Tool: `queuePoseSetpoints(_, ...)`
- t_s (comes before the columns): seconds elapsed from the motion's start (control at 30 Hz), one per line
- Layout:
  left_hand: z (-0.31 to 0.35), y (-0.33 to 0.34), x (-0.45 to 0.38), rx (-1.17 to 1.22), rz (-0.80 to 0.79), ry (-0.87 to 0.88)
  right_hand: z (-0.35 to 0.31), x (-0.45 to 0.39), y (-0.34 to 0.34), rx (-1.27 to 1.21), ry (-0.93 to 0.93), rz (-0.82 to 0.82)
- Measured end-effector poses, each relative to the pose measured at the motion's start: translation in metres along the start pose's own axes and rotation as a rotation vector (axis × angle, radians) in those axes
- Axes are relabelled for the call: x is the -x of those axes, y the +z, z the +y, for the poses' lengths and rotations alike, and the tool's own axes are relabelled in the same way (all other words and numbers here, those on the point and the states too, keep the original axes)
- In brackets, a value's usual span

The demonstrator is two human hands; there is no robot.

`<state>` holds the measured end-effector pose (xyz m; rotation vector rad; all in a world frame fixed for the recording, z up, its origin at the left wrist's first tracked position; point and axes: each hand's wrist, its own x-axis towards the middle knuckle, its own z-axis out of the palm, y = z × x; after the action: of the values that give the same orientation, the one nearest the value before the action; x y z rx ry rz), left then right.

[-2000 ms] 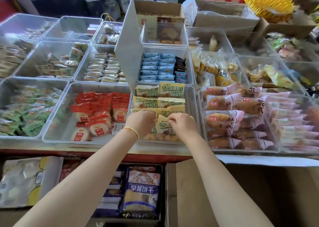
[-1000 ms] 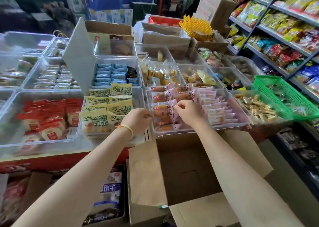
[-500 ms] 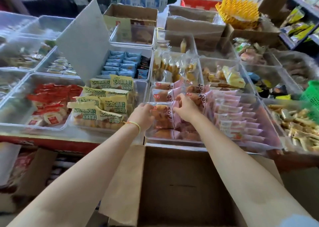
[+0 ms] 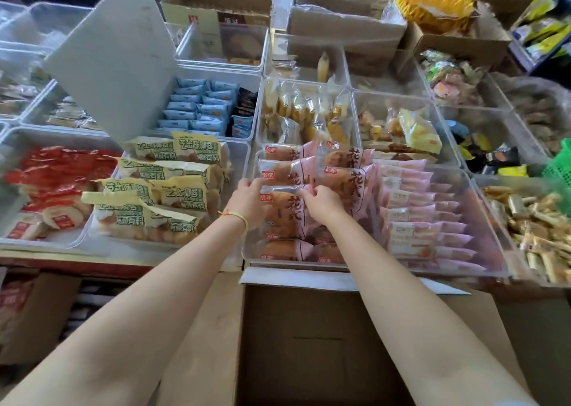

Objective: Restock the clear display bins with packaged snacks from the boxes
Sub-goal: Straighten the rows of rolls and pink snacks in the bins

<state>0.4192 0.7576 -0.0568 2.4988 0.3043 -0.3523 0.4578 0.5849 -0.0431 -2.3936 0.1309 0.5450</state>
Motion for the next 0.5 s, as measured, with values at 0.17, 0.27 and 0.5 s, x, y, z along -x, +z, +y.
queuePoseSetpoints(0.17,-0.001,-0.001,-0.007,0.051,0.085,0.096,0.009,-0.009,0.004,-0.081,0.01,0.027)
queuePoseSetpoints(0.27,-0.002,0.001,-0.011,-0.058,0.148,0.177,0.01,-0.013,0.004,-0.134,0.026,0.053)
queuePoseSetpoints(0.5,0.009,0.016,-0.006,-0.521,0.21,0.384,0.016,-0.012,0.006,-0.171,0.05,-0.008)
